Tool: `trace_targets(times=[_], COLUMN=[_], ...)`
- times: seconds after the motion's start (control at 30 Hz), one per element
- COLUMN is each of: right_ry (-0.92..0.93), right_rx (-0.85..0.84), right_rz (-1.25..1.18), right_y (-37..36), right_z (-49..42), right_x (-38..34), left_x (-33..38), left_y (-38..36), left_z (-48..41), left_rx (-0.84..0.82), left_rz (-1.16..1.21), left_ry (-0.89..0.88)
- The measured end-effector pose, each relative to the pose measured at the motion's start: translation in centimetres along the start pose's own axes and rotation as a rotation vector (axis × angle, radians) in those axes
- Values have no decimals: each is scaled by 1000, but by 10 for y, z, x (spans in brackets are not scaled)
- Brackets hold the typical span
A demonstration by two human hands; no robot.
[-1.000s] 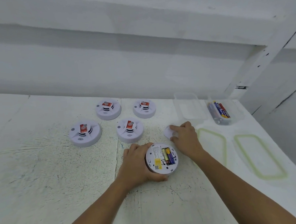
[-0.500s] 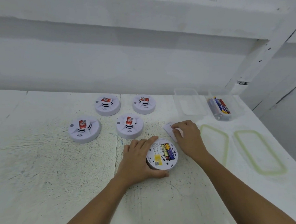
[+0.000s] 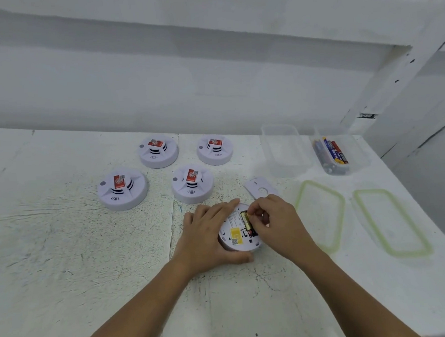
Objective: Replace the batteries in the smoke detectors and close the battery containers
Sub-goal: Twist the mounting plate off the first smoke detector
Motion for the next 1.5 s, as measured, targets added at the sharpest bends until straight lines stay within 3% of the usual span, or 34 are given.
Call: trace_targets(times=[0.57, 0.73, 0.93, 1.1, 1.23, 1.5], right_ry=[0, -47, -203, -238, -237, -255], right_rx=[-255, -250, -223, 17, 226, 107], right_rz=[92, -48, -441, -588, -363, 20], right_y=[8, 18, 36, 75, 98, 70], right_z=[-20, -15, -26, -83, -133, -180], right_x=[-6, -2, 2, 15, 29, 63], left_x=[3, 1, 0, 1, 1, 0], left_y=[0, 0, 1, 3, 2, 3], left_z=[0, 0, -1, 1, 0, -2], left_rx=[18, 23, 4, -22, -9, -37], left_rz=[6, 21, 48, 58, 70, 47], left_ry=[18, 15, 24, 25, 18, 22])
Point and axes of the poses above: each hand's wrist, its own z-axis away from the middle knuckle, its own y-axis out of the back of the hand, x = y × z, the point moved 2 cm from there along -z, towards the middle knuckle, and after that the axes turned 10 degrees about -z, right-handed, at the moved point
